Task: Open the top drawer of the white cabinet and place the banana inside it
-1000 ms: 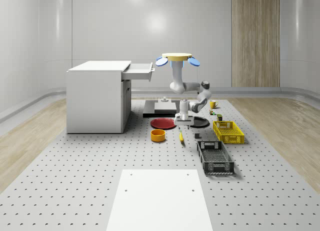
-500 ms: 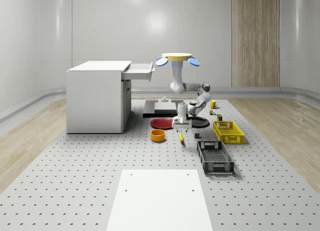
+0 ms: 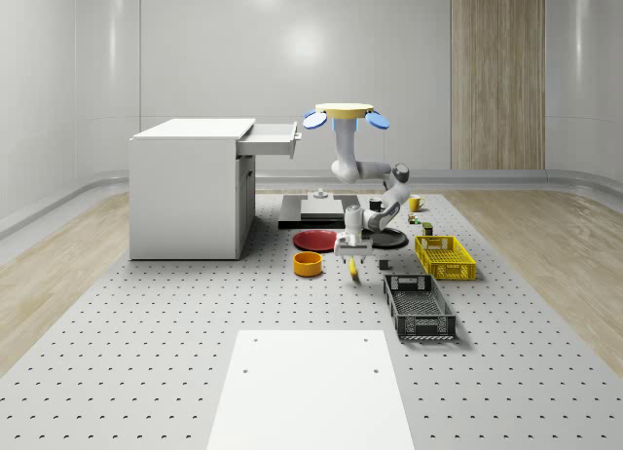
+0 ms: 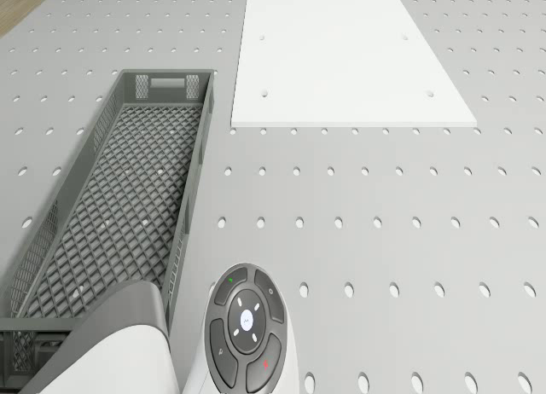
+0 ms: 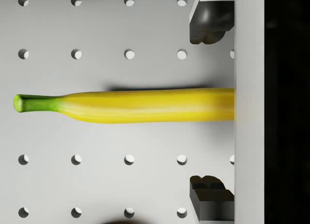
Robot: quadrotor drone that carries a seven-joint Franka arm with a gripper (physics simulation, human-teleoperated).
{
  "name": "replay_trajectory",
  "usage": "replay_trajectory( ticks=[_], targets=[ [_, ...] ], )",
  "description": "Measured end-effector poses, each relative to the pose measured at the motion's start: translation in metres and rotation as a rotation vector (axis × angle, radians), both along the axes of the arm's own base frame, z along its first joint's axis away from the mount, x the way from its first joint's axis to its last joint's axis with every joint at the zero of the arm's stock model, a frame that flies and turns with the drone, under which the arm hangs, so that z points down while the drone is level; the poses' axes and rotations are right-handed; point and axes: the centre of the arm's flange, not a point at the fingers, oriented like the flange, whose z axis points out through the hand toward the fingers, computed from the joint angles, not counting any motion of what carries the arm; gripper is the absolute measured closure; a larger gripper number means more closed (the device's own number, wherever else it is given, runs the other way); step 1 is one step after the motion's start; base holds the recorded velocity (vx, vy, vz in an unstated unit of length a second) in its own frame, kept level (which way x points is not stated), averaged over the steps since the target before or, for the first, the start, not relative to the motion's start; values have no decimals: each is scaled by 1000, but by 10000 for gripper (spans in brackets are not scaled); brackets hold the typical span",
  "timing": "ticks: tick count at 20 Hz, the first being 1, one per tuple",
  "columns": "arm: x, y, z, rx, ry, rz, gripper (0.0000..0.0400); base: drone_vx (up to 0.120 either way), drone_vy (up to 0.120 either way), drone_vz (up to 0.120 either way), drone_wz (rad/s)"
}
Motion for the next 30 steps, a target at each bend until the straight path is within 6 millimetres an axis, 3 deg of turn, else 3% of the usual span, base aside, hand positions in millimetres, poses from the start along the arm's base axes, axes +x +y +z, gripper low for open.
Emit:
replay_trajectory(
  ticks=[19, 21, 24, 26, 30],
  targets=[
    [-2, -3, 60, 0, 0, 0, 0, 0, 0, 0, 0],
    [-2, -3, 62, 0, 0, 0, 98, 0, 0, 0, 0],
    [-2, -3, 65, 1, 0, 0, 178, 0, 0, 0, 0],
    [-2, -3, 66, 1, 0, 0, 206, 0, 0, 0, 0],
    [-3, -3, 61, -3, -2, -13, 210, 0, 0, 0, 0]
  ],
)
